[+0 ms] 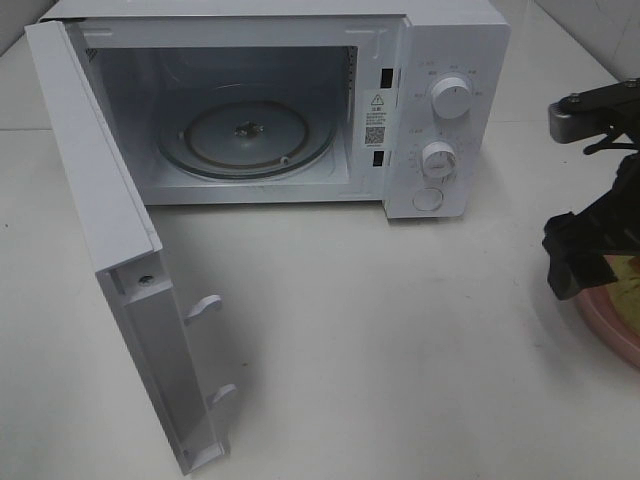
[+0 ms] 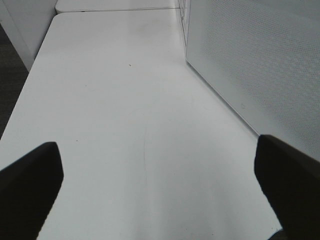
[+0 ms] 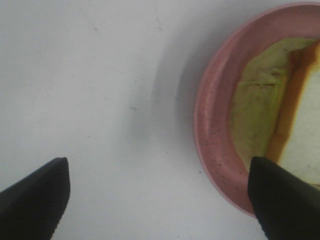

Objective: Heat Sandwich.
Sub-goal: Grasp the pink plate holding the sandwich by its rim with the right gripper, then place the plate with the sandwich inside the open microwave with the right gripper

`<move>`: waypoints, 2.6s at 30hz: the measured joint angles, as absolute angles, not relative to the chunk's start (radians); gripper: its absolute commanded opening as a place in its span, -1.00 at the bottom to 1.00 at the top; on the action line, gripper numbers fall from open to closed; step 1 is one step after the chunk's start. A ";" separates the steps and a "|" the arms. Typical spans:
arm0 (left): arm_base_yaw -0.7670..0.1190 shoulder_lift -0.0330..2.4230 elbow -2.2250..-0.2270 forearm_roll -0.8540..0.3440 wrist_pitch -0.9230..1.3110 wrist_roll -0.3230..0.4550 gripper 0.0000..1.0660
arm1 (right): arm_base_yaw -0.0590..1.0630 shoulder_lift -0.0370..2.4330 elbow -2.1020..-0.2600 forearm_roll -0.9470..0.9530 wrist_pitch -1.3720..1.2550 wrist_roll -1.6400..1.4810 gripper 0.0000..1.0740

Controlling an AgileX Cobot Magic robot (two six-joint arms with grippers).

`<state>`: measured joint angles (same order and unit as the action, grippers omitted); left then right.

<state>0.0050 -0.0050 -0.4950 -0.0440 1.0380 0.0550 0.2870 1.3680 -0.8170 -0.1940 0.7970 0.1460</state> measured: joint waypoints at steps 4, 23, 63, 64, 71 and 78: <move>0.005 -0.005 -0.495 -0.044 1.038 0.055 0.92 | 0.214 1.391 -0.817 -0.195 0.797 0.146 0.68; 0.005 -0.005 -0.495 -0.044 1.038 0.055 0.92 | 0.149 1.657 -0.817 -0.193 0.639 0.147 0.61; 0.005 -0.005 -0.495 -0.044 1.038 0.055 0.92 | 0.148 1.804 -0.818 -0.328 0.538 0.268 -1.00; 0.005 -0.005 -0.495 -0.044 1.038 0.055 0.92 | 0.148 1.804 -0.818 -0.331 0.538 0.268 -1.00; 0.005 -0.005 -0.495 -0.044 1.038 0.055 0.92 | 0.148 1.804 -0.818 -0.333 0.538 0.269 -1.00; 0.005 -0.005 -0.495 -0.044 1.038 0.055 0.92 | 0.148 1.804 -0.818 -0.333 0.538 0.269 -1.00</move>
<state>0.0050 -0.0050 -0.4950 -0.0440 1.0380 0.0550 0.1480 1.8040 -0.8180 -0.3330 0.5380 0.2690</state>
